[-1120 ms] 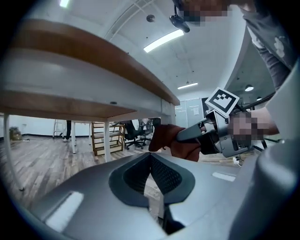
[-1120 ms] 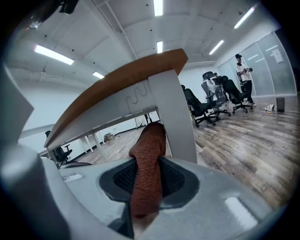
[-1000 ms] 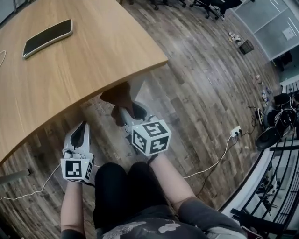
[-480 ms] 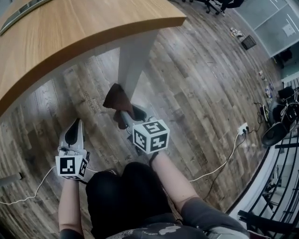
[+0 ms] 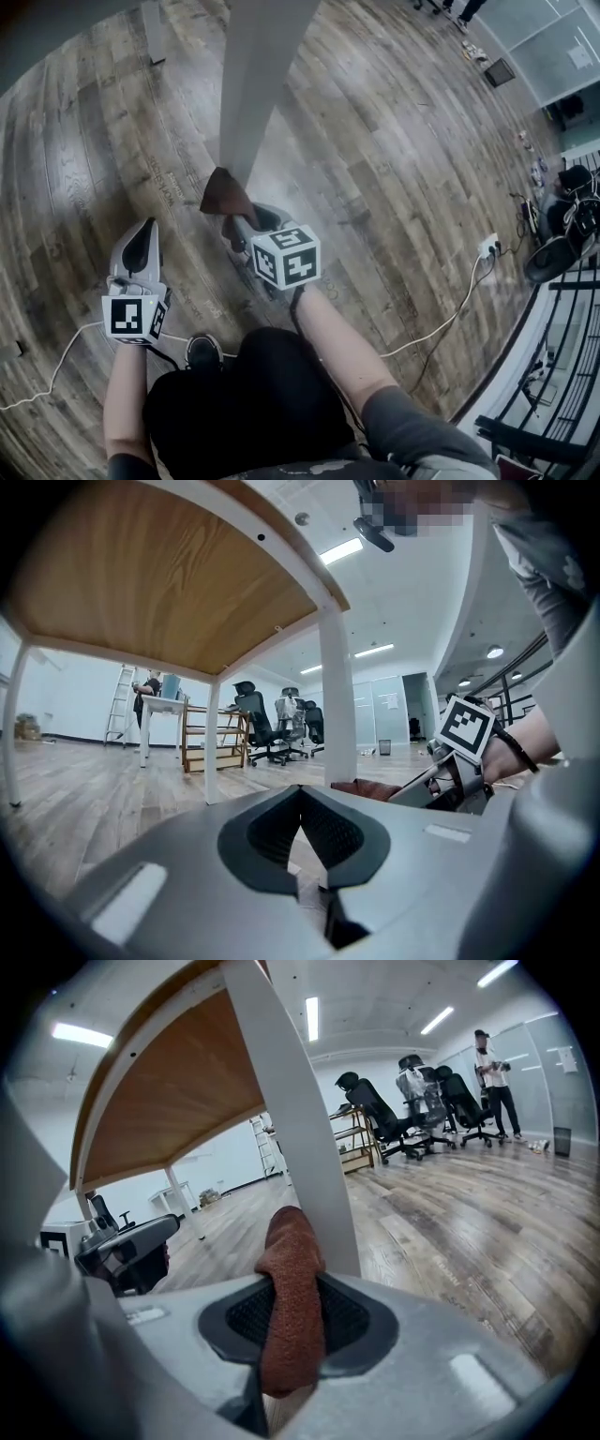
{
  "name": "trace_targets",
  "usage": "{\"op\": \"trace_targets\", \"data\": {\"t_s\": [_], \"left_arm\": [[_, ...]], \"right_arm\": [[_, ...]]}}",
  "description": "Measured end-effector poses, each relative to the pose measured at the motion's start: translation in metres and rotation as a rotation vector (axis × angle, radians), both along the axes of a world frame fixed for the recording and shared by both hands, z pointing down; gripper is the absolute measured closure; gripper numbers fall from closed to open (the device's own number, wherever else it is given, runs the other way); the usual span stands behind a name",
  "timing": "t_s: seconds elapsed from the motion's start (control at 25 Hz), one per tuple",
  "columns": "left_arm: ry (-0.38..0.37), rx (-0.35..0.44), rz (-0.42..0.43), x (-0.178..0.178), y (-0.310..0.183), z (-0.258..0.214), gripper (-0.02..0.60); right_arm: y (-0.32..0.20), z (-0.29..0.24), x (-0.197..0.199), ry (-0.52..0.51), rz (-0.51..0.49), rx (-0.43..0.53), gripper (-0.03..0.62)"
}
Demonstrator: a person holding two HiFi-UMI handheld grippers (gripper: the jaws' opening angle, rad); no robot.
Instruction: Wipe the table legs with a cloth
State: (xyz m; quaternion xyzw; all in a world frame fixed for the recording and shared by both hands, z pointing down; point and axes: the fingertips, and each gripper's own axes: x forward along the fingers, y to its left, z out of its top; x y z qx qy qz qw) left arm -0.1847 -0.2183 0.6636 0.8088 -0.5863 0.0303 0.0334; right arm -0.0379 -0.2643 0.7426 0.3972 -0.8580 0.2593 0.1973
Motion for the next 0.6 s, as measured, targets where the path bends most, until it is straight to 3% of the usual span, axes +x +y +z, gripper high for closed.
{"op": "trace_targets", "data": {"t_s": [0.36,0.6], "left_arm": [[0.024,-0.066,0.02,0.017,0.003,0.064,0.563],[0.014,-0.106,0.062,0.025,0.009,0.088,0.561]], "right_arm": [[-0.001,0.075,-0.001,0.069,-0.021,-0.075,0.503],[0.003,0.129,-0.006,0.193,-0.064,-0.128,0.503]]}}
